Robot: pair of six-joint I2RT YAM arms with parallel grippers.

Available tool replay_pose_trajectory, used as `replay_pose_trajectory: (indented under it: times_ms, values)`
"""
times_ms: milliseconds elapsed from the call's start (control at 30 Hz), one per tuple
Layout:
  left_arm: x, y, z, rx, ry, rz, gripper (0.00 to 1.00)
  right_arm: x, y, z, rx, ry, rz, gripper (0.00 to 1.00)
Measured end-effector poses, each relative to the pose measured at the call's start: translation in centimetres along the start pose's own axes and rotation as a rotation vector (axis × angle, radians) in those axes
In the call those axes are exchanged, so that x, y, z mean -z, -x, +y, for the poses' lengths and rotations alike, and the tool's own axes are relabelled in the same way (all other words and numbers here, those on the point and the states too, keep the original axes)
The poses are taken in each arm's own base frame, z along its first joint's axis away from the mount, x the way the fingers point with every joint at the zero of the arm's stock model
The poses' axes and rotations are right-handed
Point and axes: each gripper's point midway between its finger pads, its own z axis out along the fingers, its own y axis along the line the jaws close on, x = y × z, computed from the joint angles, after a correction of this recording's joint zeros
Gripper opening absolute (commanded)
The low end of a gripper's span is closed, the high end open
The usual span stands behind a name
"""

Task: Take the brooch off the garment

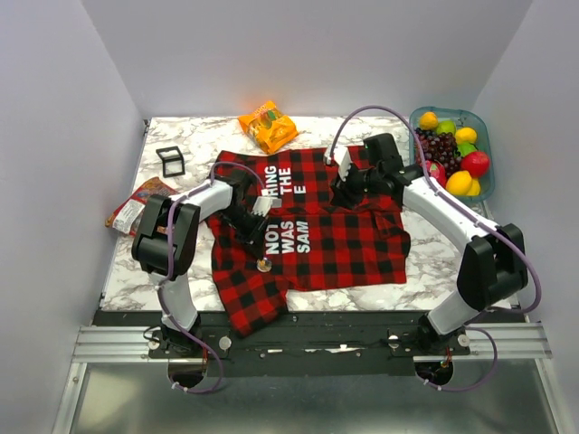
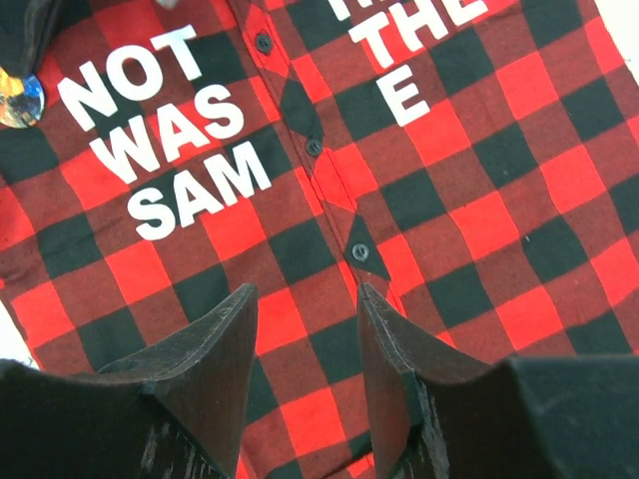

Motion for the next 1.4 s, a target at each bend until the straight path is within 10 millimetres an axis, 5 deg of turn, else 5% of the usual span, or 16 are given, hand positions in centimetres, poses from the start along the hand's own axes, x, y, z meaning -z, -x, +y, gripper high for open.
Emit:
replay_pose_trajectory:
  times_ms: [133, 400, 767, 1100, 1400]
  values:
    - [-0.6, -0.5, -0.7, 0.004, -0.033, 0.03, 0.0, -1.0, 0.3, 0.6, 0.012, 0.035, 0.003, 0.52]
    - [-0.4, -0.5, -2.2, 0.013, -0.089, 0.055, 0.0, -2.0, 1.0, 2.5, 0.073, 0.083, 0.001, 0.48]
    - [2.4, 6.8, -5.9, 0.18, -0.231, -0.131, 0.0, -2.2, 1.3, 7.9, 0.373, 0.071, -0.088, 0.49]
    - [0.2, 7.1, -4.1, 0.529, -0.34, -0.093, 0.0, -7.4, 2.4, 14.1, 0.601, 0.178, -0.153, 0.53]
    - [0.2, 6.7, -3.5, 0.735, -0.473, -0.088, 0.0, -9.2, 1.0, 15.4, 0.65, 0.229, -0.123, 0.54]
